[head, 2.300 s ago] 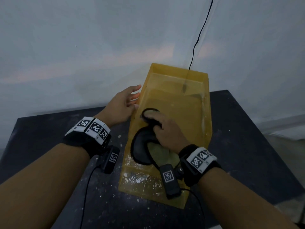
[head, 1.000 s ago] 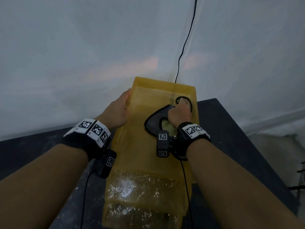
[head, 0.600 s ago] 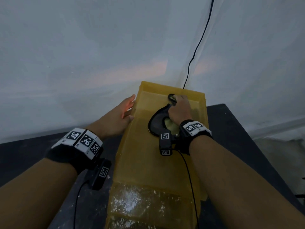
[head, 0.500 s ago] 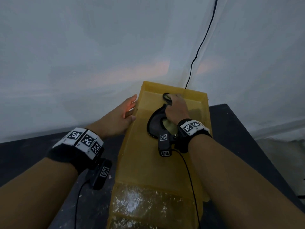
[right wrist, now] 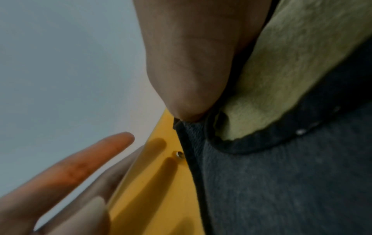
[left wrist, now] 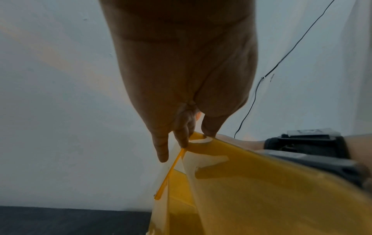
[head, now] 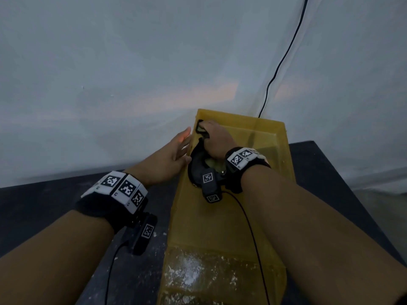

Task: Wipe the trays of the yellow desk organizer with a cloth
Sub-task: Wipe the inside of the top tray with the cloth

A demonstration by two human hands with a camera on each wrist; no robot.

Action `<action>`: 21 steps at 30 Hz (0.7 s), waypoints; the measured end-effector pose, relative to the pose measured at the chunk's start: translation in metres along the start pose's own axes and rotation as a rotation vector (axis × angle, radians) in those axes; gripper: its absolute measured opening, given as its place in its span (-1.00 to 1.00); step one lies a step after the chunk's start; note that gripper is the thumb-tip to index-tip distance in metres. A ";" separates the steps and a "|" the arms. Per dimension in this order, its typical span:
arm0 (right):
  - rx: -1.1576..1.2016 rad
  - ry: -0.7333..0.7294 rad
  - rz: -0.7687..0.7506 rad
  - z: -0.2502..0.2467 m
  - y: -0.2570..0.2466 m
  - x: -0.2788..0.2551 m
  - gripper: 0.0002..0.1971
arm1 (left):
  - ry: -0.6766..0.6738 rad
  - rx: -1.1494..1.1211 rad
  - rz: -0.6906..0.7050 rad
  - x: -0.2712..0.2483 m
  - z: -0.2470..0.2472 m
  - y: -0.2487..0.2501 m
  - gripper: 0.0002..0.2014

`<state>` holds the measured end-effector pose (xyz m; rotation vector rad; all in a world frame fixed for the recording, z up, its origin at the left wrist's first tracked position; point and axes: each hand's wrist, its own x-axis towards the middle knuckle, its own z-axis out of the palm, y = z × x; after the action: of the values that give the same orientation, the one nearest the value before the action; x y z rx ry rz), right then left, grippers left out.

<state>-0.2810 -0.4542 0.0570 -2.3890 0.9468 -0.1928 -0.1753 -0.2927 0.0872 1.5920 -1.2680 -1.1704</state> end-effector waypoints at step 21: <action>0.089 -0.124 -0.255 0.055 -0.003 -0.153 -0.37 | -0.048 -0.002 -0.054 -0.027 0.007 -0.024 -0.22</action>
<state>-0.3746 -0.3257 0.0233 -2.4026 0.5638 -0.1765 -0.1775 -0.2615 0.0683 1.6142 -1.2612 -1.2499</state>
